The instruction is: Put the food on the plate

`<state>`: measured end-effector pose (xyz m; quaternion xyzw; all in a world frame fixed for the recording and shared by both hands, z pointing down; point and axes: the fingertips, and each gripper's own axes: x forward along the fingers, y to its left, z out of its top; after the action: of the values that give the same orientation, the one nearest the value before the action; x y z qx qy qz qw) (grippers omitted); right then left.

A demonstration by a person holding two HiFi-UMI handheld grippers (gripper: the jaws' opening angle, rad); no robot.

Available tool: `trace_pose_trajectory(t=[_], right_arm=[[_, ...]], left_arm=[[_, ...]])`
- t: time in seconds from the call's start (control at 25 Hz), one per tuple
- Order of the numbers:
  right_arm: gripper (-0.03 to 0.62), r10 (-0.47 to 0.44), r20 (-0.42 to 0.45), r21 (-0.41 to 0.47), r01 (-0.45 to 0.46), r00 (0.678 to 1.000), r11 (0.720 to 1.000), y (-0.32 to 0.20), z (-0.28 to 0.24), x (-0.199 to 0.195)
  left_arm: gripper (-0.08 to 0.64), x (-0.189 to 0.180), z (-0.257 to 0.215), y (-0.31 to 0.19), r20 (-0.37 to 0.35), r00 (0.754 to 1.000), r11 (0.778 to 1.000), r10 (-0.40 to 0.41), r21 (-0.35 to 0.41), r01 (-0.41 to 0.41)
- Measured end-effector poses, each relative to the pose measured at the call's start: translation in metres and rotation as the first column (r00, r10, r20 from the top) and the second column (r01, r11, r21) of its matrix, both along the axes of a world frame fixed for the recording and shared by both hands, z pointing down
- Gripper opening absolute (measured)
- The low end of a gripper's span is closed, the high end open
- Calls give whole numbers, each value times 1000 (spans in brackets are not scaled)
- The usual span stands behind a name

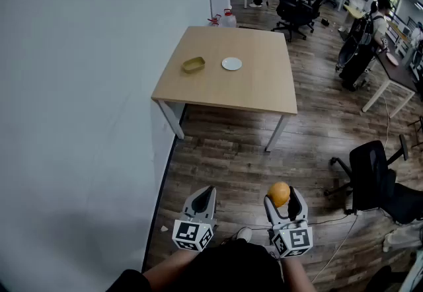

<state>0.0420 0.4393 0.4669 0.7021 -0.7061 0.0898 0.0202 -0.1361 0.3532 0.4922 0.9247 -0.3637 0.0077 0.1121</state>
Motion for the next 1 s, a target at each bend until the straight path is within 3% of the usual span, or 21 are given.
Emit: trace_pose_trajectory(t=[0.24, 0.48, 0.8, 1.0], right_arm=[[376, -3, 10, 0, 3, 1000, 1000, 4, 5, 14], [376, -25, 42, 92, 21, 999, 996, 9, -2, 45], [376, -70, 48, 75, 66, 996, 995, -1, 11, 79], [376, -31, 48, 87, 27, 998, 996, -18, 12, 103]], left_arm=[[14, 21, -5, 3, -1, 1000, 1000, 11, 23, -11], [14, 47, 2, 6, 24, 1000, 999, 12, 31, -13], [14, 73, 5, 6, 40, 999, 999, -35, 40, 33], [14, 89, 9, -12, 51, 998, 999, -27, 43, 24]])
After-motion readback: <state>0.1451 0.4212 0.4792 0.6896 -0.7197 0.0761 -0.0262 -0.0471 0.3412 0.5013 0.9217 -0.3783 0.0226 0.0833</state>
